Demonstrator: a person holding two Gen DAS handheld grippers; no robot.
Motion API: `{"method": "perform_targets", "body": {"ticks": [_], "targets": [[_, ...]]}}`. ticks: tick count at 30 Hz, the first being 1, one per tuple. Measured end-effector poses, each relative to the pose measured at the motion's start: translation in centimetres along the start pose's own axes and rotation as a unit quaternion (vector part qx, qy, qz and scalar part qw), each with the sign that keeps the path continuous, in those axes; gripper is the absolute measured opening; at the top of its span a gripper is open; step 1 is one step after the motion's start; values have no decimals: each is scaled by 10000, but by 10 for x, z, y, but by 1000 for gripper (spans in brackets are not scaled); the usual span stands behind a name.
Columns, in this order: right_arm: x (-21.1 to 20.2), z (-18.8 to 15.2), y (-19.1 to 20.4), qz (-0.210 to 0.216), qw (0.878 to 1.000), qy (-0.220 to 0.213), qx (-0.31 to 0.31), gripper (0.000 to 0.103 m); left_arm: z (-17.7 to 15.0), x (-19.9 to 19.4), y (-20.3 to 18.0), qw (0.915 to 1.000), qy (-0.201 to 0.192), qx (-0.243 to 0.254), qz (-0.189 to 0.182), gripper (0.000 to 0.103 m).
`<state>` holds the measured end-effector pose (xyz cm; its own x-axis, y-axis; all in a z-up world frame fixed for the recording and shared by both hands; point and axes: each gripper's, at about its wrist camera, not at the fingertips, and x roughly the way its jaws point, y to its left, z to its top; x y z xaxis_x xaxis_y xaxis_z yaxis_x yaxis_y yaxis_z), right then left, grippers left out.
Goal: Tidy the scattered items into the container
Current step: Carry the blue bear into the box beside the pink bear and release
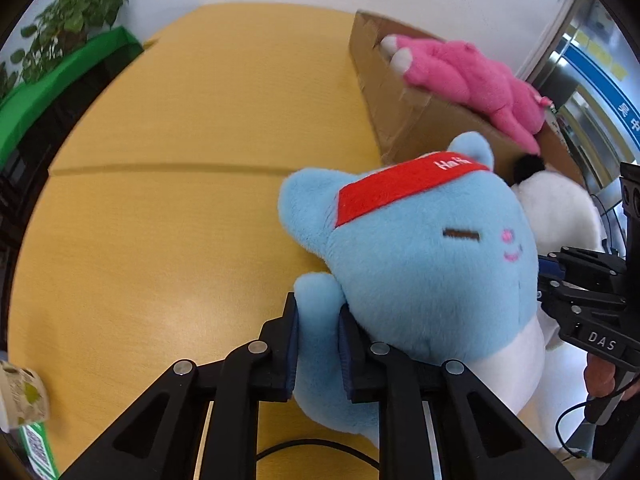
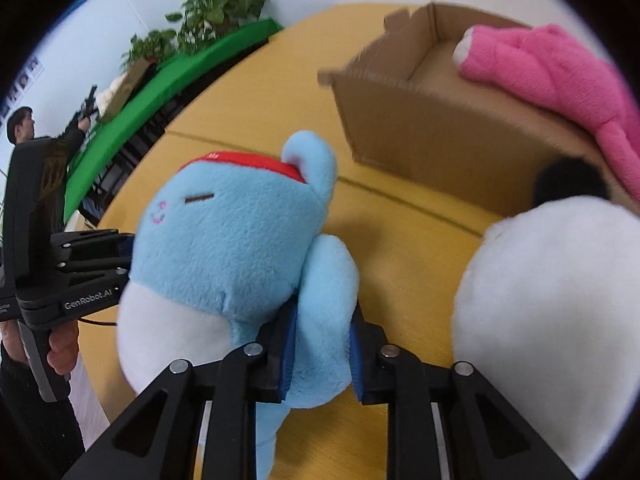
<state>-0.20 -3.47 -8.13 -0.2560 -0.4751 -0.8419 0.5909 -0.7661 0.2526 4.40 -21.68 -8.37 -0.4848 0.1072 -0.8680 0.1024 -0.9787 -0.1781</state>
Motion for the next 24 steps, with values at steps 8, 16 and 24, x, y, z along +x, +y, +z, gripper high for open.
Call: {"method": "perform_targets", "body": {"ticks": [8, 16, 24], "targets": [[-83, 59, -22, -385, 9918, -1220, -69, 20, 96, -61, -59, 9898, -1128, 865, 31, 17], [-115, 153, -104, -906, 9758, -1922, 522, 21, 208, -22, -141, 9784, -1487, 1438, -33, 17], [4, 173, -190, -1025, 9880, -508, 1035, 21, 222, 114, -121, 9920, -179, 1230, 244, 17]]}}
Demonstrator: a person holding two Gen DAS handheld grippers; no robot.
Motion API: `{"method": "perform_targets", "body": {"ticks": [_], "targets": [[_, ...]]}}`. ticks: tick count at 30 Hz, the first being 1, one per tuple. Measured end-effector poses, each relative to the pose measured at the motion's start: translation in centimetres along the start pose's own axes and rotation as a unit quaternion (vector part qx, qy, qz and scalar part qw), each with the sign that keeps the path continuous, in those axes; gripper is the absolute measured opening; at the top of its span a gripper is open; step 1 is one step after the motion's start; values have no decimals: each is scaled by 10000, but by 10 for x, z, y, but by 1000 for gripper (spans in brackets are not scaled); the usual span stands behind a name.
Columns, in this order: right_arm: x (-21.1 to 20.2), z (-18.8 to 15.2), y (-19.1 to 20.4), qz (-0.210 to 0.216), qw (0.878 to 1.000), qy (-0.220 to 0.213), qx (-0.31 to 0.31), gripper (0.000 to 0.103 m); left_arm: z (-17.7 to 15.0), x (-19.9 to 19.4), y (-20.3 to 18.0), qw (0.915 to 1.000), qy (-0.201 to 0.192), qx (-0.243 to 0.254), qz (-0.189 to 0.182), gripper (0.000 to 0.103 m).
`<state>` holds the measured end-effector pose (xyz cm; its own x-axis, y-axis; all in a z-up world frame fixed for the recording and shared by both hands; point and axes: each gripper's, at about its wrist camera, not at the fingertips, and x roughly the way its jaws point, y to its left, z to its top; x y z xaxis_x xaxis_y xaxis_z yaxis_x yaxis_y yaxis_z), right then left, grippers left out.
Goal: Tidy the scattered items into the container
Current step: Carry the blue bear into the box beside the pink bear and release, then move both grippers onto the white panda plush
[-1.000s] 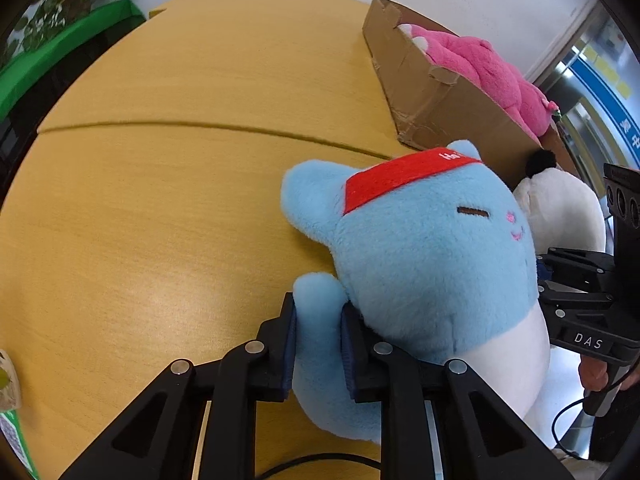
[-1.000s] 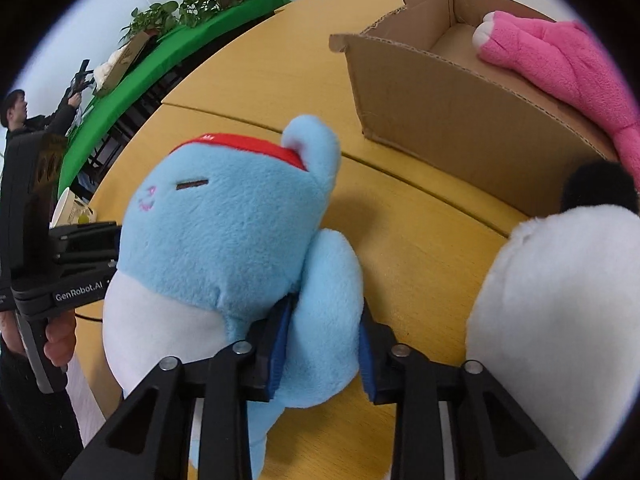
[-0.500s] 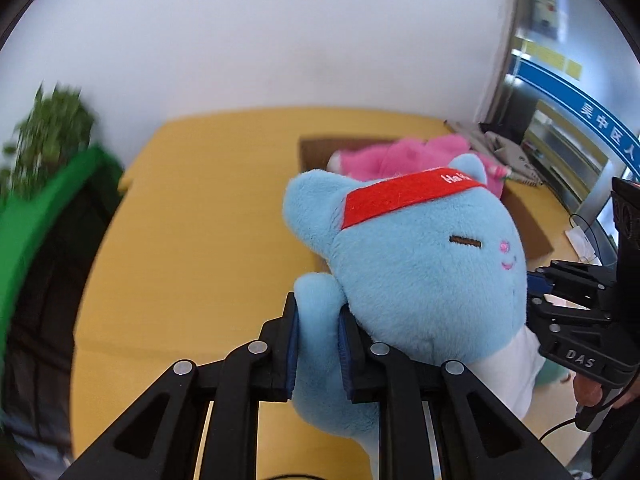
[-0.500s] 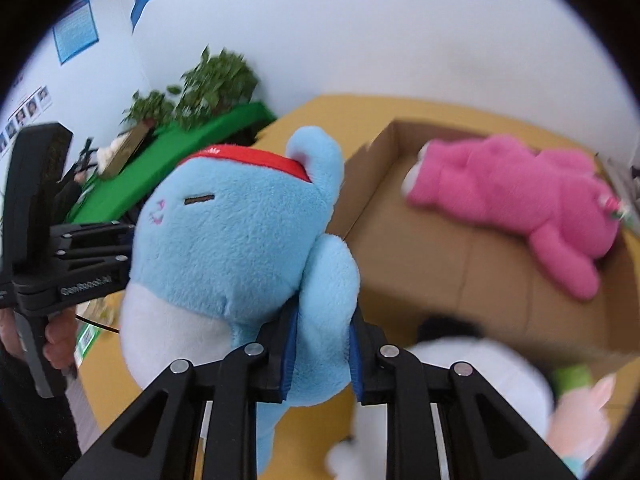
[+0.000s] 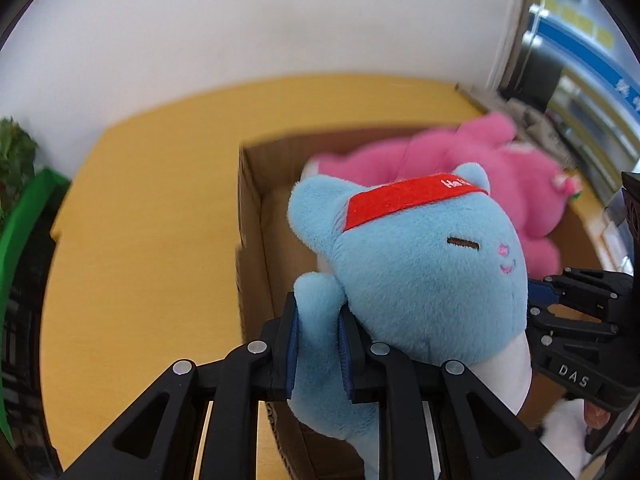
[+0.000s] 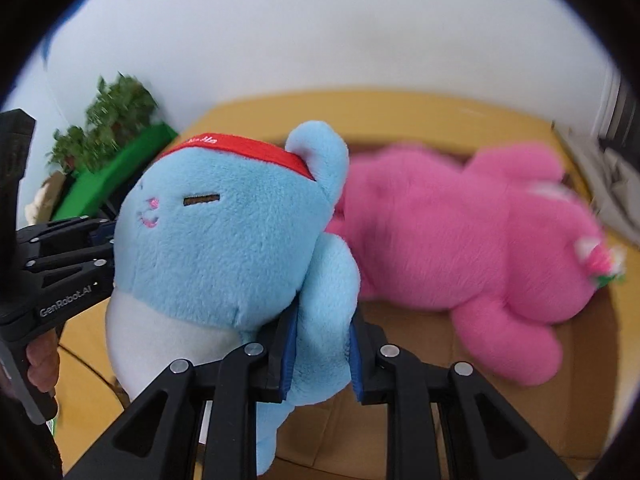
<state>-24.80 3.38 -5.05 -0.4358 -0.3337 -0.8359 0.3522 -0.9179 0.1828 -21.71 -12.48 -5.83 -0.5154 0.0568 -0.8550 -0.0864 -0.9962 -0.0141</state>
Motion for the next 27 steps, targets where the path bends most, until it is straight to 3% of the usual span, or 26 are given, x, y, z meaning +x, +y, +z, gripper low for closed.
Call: {"method": "perform_targets", "body": {"ticks": [2, 4, 10, 12, 13, 14, 15, 17, 18, 19, 23, 27], "targets": [[34, -8, -3, 90, 9989, 463, 80, 21, -10, 22, 5, 9992, 296, 2, 280, 17], [48, -11, 0, 152, 9976, 666, 75, 22, -12, 27, 16, 9995, 263, -106, 164, 18], [46, -8, 2, -157, 9973, 713, -21, 34, -8, 24, 27, 9993, 341, -168, 52, 21], [32, -12, -3, -249, 9981, 565, 41, 45, -2, 13, 25, 9992, 216, -321, -55, 25], [22, -13, -4, -327, 9985, 436, 44, 58, -2, 0, 29, 9990, 102, -401, -195, 30], [7, -15, -4, -428, 9989, 213, 20, 71, -3, -11, 33, 9986, -11, -462, -247, 45], [-12, -18, -3, -524, 9986, -60, -10, 75, -5, -32, 38, 9978, -251, -542, -286, 54], [-47, -25, -1, -659, 9962, -560, -46, 77, -12, -70, 44, 9947, -712, -713, -209, 92], [-64, -32, 1, -712, 9945, -766, -59, 78, -18, -88, 44, 9926, -920, -778, -146, 98], [-78, -39, 2, -744, 9930, -913, -66, 79, -25, -106, 42, 9904, -1112, -811, -90, 103], [-119, -78, -1, -899, 9881, -1247, -11, 79, -54, -160, 9, 9857, -1572, -597, 107, 103], [-142, -112, -3, -1355, 9809, -1396, 14, 79, -87, -185, -37, 9828, -1774, -503, -67, 103]]}}
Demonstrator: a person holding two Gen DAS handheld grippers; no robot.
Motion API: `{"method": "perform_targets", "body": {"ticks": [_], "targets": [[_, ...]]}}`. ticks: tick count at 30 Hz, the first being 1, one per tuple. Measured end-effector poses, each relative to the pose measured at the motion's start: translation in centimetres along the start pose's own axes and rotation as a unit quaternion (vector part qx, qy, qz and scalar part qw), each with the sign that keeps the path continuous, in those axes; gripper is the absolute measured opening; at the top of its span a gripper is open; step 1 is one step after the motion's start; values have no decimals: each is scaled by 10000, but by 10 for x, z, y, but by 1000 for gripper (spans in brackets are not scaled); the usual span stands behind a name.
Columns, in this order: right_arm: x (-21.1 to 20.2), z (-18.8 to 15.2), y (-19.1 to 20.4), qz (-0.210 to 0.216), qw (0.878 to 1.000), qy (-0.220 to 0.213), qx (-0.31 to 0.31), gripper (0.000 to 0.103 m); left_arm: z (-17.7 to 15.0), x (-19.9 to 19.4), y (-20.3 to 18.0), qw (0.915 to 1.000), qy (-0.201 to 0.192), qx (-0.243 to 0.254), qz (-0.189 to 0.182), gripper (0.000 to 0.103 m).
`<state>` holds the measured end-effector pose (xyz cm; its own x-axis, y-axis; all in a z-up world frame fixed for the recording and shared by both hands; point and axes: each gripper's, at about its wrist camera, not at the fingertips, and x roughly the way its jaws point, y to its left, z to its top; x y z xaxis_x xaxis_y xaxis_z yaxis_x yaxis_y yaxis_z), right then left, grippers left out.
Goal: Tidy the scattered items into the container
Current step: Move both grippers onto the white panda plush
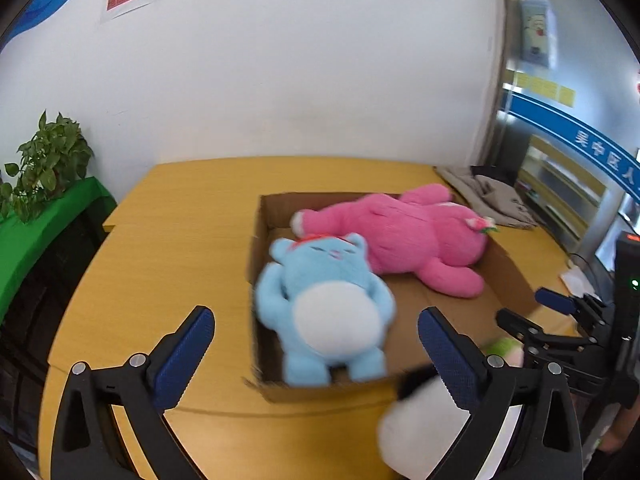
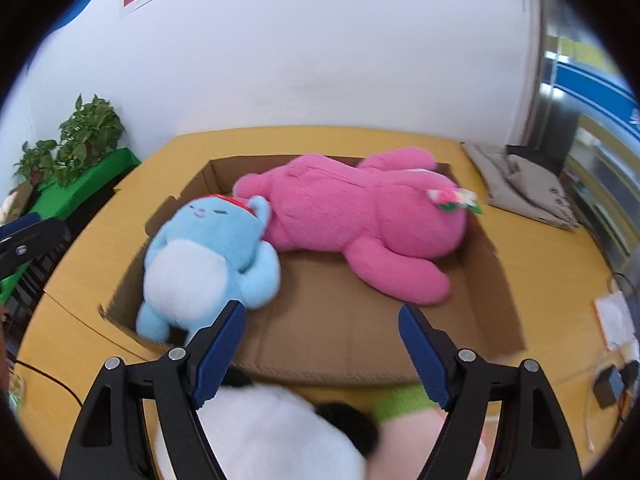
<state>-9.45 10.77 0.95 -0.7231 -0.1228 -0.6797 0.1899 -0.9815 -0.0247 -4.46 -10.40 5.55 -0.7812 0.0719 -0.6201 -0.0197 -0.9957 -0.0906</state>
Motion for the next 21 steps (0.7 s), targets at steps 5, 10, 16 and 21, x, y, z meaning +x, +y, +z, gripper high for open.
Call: {"method": "perform_targets", "body": {"ticks": [5, 10, 16, 21], "targets": [[-40, -21, -19, -260, 9993, -220, -120, 79, -29, -11, -32, 9997, 92, -171, -140, 103], [-63, -30, -34, -350, 9990, -262, -28, 79, -44, -15, -44, 9979, 260, -377, -449, 103], [-83, -36, -33, -348, 9986, -367, -131, 79, -49, -24, -50, 9974, 310, -410, -514, 103], [-88, -37, -31, -335, 9986, -379, -141, 79, -54, -25, -53, 9973, 393, -342, -509, 103]]}}
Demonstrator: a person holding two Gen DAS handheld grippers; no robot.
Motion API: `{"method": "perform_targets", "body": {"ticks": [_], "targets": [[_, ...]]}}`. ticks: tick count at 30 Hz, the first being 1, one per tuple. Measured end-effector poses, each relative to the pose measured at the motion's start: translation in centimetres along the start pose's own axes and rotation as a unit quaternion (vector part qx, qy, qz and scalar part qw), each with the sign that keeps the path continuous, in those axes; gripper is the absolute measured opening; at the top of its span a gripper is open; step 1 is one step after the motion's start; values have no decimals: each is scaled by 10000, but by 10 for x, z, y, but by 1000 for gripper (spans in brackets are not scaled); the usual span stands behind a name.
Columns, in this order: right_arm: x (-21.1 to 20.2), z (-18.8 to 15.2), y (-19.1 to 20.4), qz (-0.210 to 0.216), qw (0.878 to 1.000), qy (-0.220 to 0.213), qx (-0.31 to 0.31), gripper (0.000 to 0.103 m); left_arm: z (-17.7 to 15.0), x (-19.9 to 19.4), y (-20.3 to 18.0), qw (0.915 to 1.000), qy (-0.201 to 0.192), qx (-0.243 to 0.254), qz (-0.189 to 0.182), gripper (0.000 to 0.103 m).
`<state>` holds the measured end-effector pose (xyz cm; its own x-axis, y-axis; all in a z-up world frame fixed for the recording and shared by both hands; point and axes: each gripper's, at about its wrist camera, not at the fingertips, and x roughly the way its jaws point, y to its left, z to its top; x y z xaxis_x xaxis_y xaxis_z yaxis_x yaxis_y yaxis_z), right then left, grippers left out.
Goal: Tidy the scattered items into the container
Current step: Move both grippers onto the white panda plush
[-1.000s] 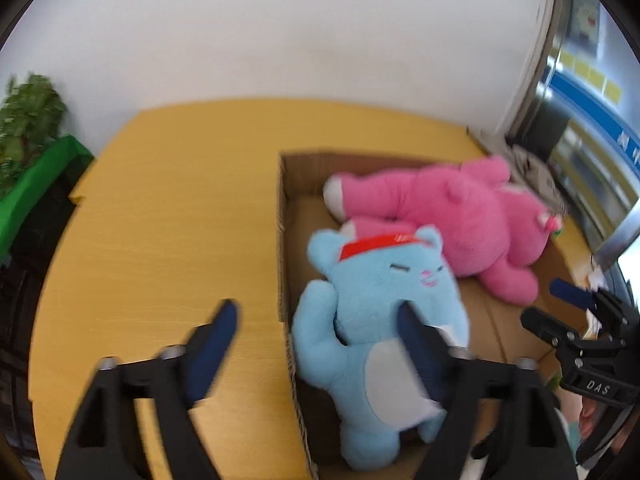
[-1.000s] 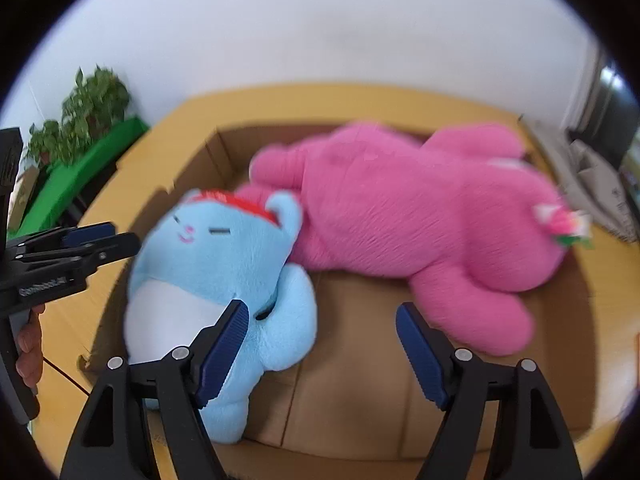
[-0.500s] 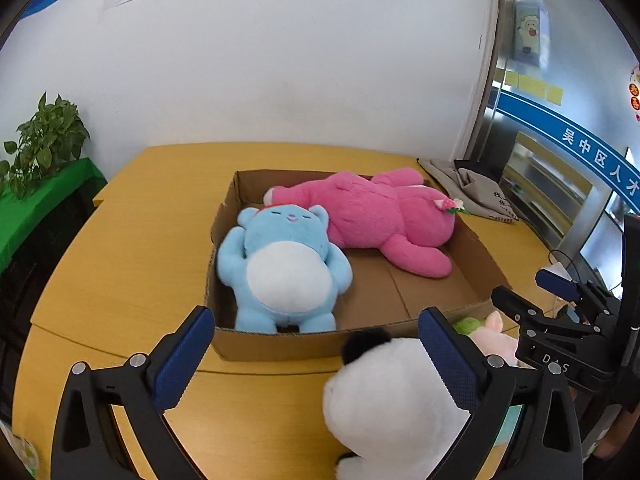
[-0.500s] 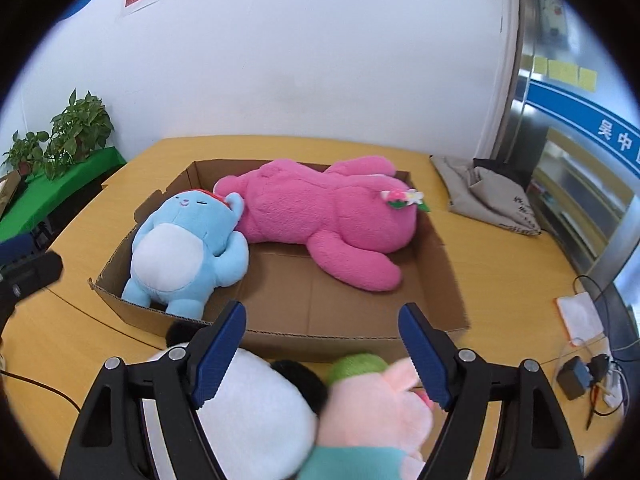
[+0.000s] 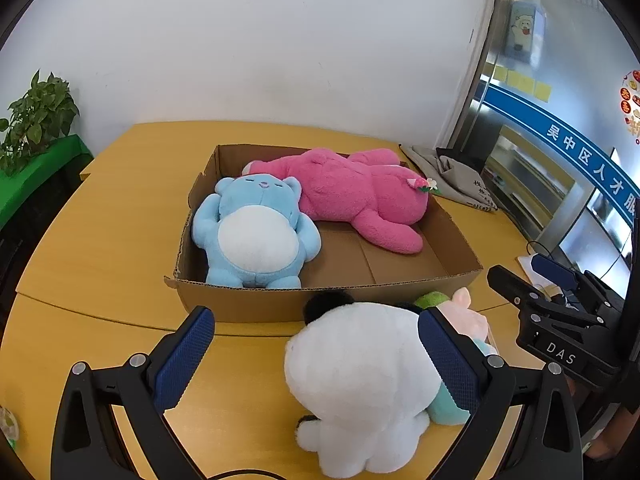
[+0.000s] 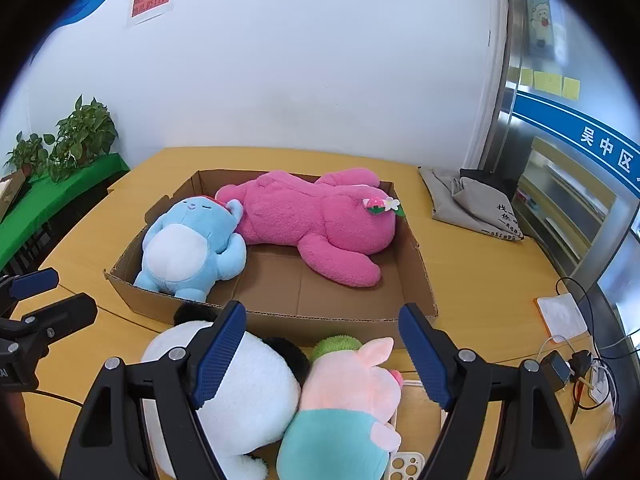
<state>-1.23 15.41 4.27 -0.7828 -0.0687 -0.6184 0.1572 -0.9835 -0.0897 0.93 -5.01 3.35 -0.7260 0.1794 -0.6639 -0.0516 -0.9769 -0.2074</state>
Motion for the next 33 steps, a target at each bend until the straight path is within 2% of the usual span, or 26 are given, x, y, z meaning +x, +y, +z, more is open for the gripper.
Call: {"method": "perform_targets", "body": {"ticks": [12, 20, 33], "targets": [[4, -5, -3, -78, 9999, 131, 17, 79, -5, 7, -1, 9994, 208, -59, -269, 103], [8, -7, -4, -54, 9998, 177, 22, 79, -6, 7, -7, 9996, 194, 63, -177, 103], [13, -12, -9, -96, 9996, 245, 74, 79, -9, 16, -6, 9989, 366, 28, -277, 103]]}}
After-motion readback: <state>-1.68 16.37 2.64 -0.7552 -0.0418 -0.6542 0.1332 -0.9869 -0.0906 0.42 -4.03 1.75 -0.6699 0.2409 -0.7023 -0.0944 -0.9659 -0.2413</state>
